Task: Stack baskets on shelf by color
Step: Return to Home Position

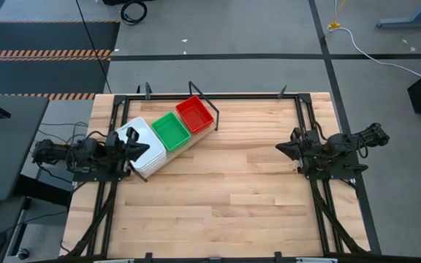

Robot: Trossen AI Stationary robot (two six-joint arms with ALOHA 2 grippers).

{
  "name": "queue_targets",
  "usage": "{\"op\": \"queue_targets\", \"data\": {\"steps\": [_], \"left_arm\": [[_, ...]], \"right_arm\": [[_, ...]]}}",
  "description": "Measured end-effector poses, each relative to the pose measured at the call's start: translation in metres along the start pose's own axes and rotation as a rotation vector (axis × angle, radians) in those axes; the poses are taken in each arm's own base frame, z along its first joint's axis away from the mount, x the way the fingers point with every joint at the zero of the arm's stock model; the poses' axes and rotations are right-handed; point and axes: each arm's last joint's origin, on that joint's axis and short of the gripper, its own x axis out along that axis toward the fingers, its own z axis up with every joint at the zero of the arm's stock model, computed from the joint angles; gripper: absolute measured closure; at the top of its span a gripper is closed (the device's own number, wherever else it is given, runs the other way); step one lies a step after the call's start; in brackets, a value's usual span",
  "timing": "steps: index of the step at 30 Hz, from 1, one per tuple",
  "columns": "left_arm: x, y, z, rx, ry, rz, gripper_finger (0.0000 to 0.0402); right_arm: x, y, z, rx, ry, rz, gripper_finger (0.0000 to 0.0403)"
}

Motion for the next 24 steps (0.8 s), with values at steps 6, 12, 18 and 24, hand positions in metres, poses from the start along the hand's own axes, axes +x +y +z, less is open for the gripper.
{"op": "queue_targets", "data": {"steps": [6,12,18,24], "left_arm": [[0.0,0.001,0.0,0.004,-0.003,0.031,0.0367],[0.0,0.001,-0.001,0.004,0.001,0.032,0.0367],[0.0,0.001,-0.001,-0.005,0.001,0.033,0.0376],[0.0,0.001,-0.001,-0.005,0.001,0.033,0.0371]], "right_arm": [[0.0,0.0,0.0,-0.002,0.003,-0.001,0.0396],[0.003,-0.003,-0.009,-0.109,0.082,-0.062,0.0396],[0.004,-0.002,-0.017,-0.174,0.168,-0.016,0.0396],[0.005,0.0,-0.013,-0.215,0.137,0.021,0.0396]]}}
